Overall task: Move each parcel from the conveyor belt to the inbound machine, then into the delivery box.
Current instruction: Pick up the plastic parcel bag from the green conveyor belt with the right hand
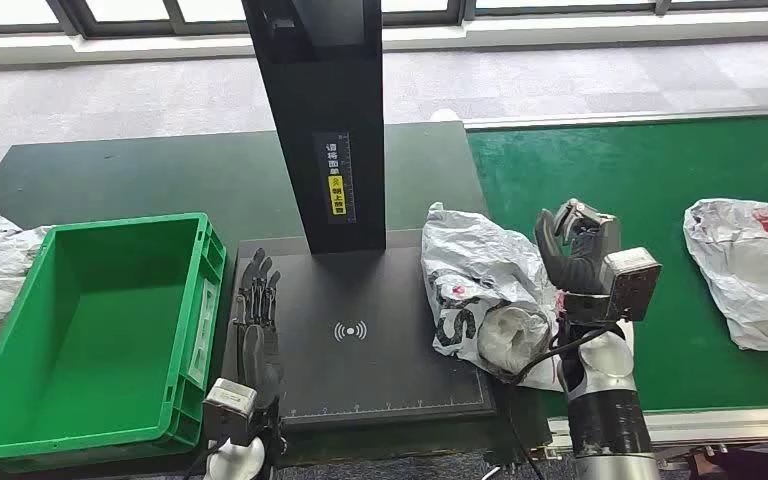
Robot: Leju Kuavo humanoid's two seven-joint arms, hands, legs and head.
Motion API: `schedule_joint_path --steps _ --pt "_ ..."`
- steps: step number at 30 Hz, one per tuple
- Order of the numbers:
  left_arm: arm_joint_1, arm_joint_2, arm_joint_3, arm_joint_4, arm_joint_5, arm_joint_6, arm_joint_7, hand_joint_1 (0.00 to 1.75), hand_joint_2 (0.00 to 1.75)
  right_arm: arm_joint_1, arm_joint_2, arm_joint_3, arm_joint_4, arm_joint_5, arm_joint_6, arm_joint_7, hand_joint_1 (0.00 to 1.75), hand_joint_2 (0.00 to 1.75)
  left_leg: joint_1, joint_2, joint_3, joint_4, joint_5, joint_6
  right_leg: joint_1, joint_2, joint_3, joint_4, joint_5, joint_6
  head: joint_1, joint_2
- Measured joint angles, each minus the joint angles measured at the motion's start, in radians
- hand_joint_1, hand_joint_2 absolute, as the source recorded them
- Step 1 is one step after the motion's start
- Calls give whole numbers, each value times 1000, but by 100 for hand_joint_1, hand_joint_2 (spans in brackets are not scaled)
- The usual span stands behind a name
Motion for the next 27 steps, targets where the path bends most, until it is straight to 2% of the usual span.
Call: schedule_joint_path --steps 3,8,13,15,17,20,22,27 --pt "0 0 0 -1 4 0 0 0 0 -25 14 61 21 -42 26 5 175 175 0 0 0 0 0 0 1 0 0 0 0 0 0 0" --pt "-4 0 -17 -15 40 0 0 0 0 -79 69 186 126 -116 49 12 175 175 1 0 1 0 1 -1 2 0 0 0 0 0 0 0" --pt "-15 3 -58 -38 87 2 0 0 0 -58 102 249 242 -163 43 -11 175 175 2 -1 1 0 1 -2 2 0 0 0 0 -1 0 0" --pt "-17 4 -69 -38 94 12 0 0 0 -48 107 254 274 -153 8 -18 90 175 2 -1 0 0 1 -1 2 0 0 0 0 -1 0 0" --pt "-18 6 -77 -41 96 30 0 0 0 -43 106 254 289 -107 -92 -6 3 175 2 -1 0 0 1 -1 2 0 0 -1 0 -1 0 0" --pt "-16 8 -80 -47 96 41 0 0 0 -34 90 250 289 -19 -264 51 0 175 2 -1 0 0 1 -1 2 0 0 -1 0 -1 0 0" --pt "-15 9 -80 -47 93 38 0 0 0 -28 70 232 287 37 -344 90 0 175 1 -1 0 0 1 -1 2 0 0 -1 0 0 0 0" --pt "-16 8 -82 -39 85 28 0 0 0 -34 11 132 298 155 -461 142 0 175 1 -1 0 1 1 -1 1 0 0 -1 0 0 0 0"
